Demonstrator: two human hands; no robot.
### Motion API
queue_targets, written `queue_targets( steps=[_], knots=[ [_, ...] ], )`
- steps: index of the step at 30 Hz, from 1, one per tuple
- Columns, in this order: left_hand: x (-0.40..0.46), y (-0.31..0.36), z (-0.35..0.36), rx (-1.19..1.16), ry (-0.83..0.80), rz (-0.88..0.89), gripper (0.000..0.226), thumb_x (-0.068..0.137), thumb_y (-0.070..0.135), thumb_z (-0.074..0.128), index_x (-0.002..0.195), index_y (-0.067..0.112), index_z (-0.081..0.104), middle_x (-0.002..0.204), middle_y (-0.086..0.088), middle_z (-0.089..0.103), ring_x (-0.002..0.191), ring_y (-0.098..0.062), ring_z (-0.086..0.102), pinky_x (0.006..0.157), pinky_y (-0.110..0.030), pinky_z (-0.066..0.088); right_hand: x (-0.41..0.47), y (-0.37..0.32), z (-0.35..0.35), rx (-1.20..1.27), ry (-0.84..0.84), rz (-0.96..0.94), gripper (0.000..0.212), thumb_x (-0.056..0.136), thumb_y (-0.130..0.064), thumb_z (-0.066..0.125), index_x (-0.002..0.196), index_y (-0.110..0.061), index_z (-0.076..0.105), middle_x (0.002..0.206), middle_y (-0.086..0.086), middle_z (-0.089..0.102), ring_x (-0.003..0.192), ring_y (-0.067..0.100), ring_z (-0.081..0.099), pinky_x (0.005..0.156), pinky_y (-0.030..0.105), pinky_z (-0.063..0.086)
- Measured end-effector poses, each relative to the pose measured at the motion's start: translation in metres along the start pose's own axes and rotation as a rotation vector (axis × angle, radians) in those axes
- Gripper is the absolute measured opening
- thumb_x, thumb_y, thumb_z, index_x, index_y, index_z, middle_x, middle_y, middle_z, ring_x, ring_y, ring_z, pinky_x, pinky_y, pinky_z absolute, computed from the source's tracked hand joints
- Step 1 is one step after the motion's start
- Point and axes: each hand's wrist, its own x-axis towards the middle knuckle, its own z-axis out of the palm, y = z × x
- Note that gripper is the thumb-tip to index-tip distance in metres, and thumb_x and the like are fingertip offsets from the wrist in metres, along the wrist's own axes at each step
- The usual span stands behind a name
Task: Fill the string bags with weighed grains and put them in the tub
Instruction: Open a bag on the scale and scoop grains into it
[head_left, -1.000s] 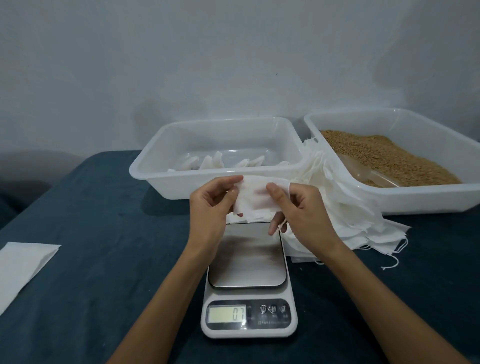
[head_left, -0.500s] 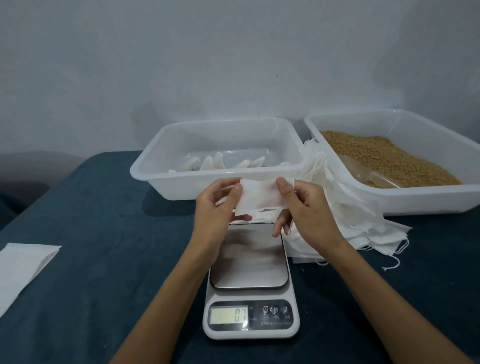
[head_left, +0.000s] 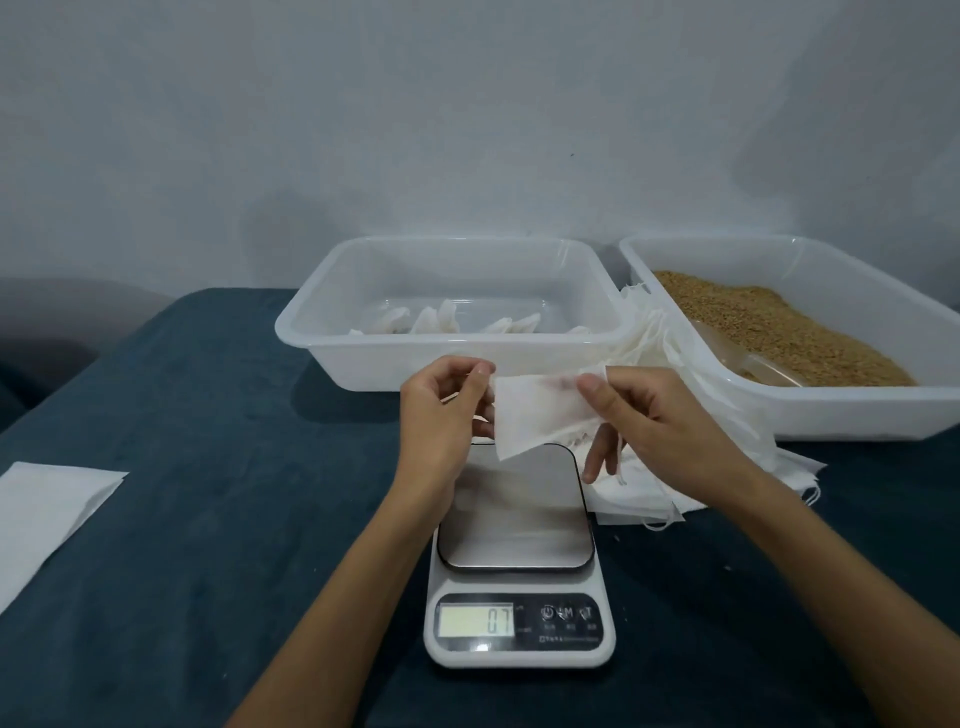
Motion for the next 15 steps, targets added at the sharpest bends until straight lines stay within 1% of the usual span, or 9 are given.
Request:
queue_targets(
  steps=[2, 4, 6, 7, 8, 9, 11, 12, 15],
  knots=[
    [-0.003, 0.003, 0.002, 0.009, -0.042, 0.073, 0.017, 0.106, 0.017, 0.059, 0.101, 0.009, 0.073, 0.077, 0.001, 0.067, 0.07, -0.014, 0.064, 0.062, -0.024, 0.056, -0.001, -0.01, -0.008, -0.031, -0.026, 0.024, 0.063, 0.095, -0.052, 0.049, 0.109, 0.007, 0.065, 0.076, 0.039, 0.06, 0.055, 0.027, 0.073, 0.046, 0.044, 0.049],
    [-0.007, 0.007, 0.003, 0.057, -0.151, 0.191, 0.018, 0.104, 0.034, 0.063, 0.111, 0.02, 0.073, 0.095, 0.008, 0.074, 0.094, -0.008, 0.07, 0.083, -0.026, 0.057, 0.001, -0.023, -0.016, -0.05, -0.073, 0.096, 0.068, 0.088, -0.061, 0.045, 0.115, -0.003, 0.066, 0.071, 0.024, 0.068, 0.053, 0.028, 0.072, 0.044, 0.033, 0.052],
    [-0.012, 0.007, 0.004, 0.157, -0.35, 0.25, 0.038, 0.092, 0.045, 0.073, 0.127, 0.033, 0.066, 0.119, 0.013, 0.072, 0.118, -0.004, 0.065, 0.102, -0.028, 0.051, 0.005, -0.035, -0.023, -0.078, -0.153, 0.174, 0.08, 0.086, -0.068, 0.038, 0.111, 0.004, 0.063, 0.066, 0.021, 0.067, 0.054, 0.034, 0.071, 0.043, 0.03, 0.05],
    [-0.015, 0.006, 0.004, 0.215, -0.448, 0.244, 0.053, 0.085, 0.045, 0.08, 0.134, 0.036, 0.061, 0.125, 0.014, 0.07, 0.124, -0.004, 0.061, 0.108, -0.029, 0.047, 0.008, -0.042, -0.027, -0.101, -0.192, 0.198, 0.086, 0.086, -0.07, 0.034, 0.107, 0.008, 0.061, 0.07, 0.029, 0.063, 0.055, 0.037, 0.071, 0.043, 0.03, 0.049],
    [-0.019, 0.005, 0.006, 0.267, -0.53, 0.22, 0.064, 0.081, 0.042, 0.085, 0.138, 0.038, 0.057, 0.128, 0.015, 0.068, 0.126, -0.005, 0.06, 0.109, -0.032, 0.046, 0.011, -0.049, -0.03, -0.129, -0.229, 0.216, 0.09, 0.086, -0.072, 0.03, 0.105, 0.01, 0.061, 0.077, 0.037, 0.059, 0.056, 0.037, 0.072, 0.045, 0.03, 0.049],
    [-0.021, 0.003, 0.008, 0.31, -0.587, 0.198, 0.067, 0.08, 0.036, 0.088, 0.138, 0.038, 0.055, 0.128, 0.013, 0.068, 0.124, -0.007, 0.061, 0.108, -0.036, 0.049, 0.013, -0.056, -0.032, -0.155, -0.27, 0.233, 0.093, 0.086, -0.074, 0.027, 0.104, 0.009, 0.063, 0.081, 0.04, 0.057, 0.057, 0.036, 0.072, 0.046, 0.031, 0.049],
    [-0.025, 0.001, 0.012, 0.385, -0.626, 0.213, 0.055, 0.087, 0.023, 0.083, 0.134, 0.031, 0.057, 0.121, 0.007, 0.069, 0.114, -0.015, 0.065, 0.1, -0.046, 0.054, 0.017, -0.069, -0.035, -0.2, -0.364, 0.265, 0.095, 0.084, -0.079, 0.023, 0.1, 0.002, 0.071, 0.082, 0.025, 0.07, 0.061, 0.037, 0.073, 0.049, 0.031, 0.051],
    [-0.026, 0.001, 0.013, 0.405, -0.636, 0.229, 0.048, 0.091, 0.017, 0.077, 0.133, 0.027, 0.057, 0.118, 0.006, 0.07, 0.11, -0.017, 0.066, 0.099, -0.047, 0.054, 0.018, -0.075, -0.037, -0.228, -0.408, 0.273, 0.095, 0.083, -0.08, 0.021, 0.099, -0.003, 0.074, 0.086, 0.016, 0.075, 0.063, 0.037, 0.073, 0.051, 0.031, 0.052],
    [-0.028, 0.002, 0.013, 0.345, -0.698, 0.199, 0.042, 0.096, 0.005, 0.064, 0.134, 0.022, 0.057, 0.115, 0.004, 0.073, 0.11, -0.011, 0.068, 0.098, -0.031, 0.055, 0.022, -0.087, -0.046, -0.321, -0.496, 0.282, 0.095, 0.084, -0.086, 0.017, 0.101, -0.012, 0.076, 0.096, 0.009, 0.078, 0.068, 0.035, 0.075, 0.054, 0.03, 0.054]
  ],
)
